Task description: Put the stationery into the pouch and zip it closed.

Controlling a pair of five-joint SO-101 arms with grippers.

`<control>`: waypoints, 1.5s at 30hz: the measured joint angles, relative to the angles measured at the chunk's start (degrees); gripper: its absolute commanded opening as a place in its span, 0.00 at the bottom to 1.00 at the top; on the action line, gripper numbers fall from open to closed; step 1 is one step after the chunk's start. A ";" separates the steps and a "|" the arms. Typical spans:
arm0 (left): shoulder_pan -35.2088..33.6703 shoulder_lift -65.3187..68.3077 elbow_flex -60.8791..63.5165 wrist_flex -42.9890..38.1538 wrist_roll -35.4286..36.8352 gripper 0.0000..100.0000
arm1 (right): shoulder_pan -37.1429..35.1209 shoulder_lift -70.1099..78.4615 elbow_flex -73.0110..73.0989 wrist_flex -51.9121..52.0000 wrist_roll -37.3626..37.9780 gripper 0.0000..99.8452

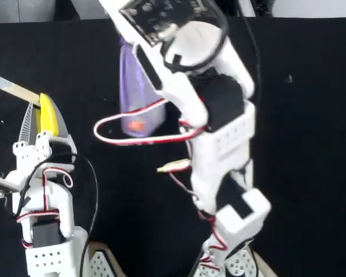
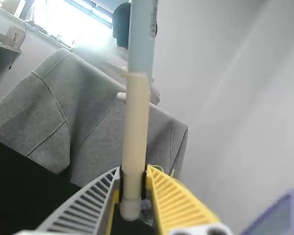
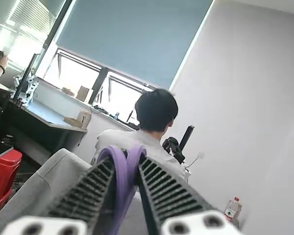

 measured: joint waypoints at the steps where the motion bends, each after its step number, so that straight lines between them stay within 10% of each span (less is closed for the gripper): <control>1: 0.00 0.00 0.00 0.00 0.00 0.03 | 0.00 -1.32 1.32 -0.62 0.00 0.01; 29: -0.26 0.00 -0.62 0.00 0.00 0.03 | 7.65 -5.98 5.19 10.29 -1.76 0.01; 39: -0.44 -0.62 -17.85 0.44 7.03 0.03 | 8.79 -4.92 5.19 10.29 -2.99 0.01; 45: 9.23 -0.62 -32.00 15.12 11.60 0.03 | 8.79 -4.92 5.19 10.29 -2.99 0.01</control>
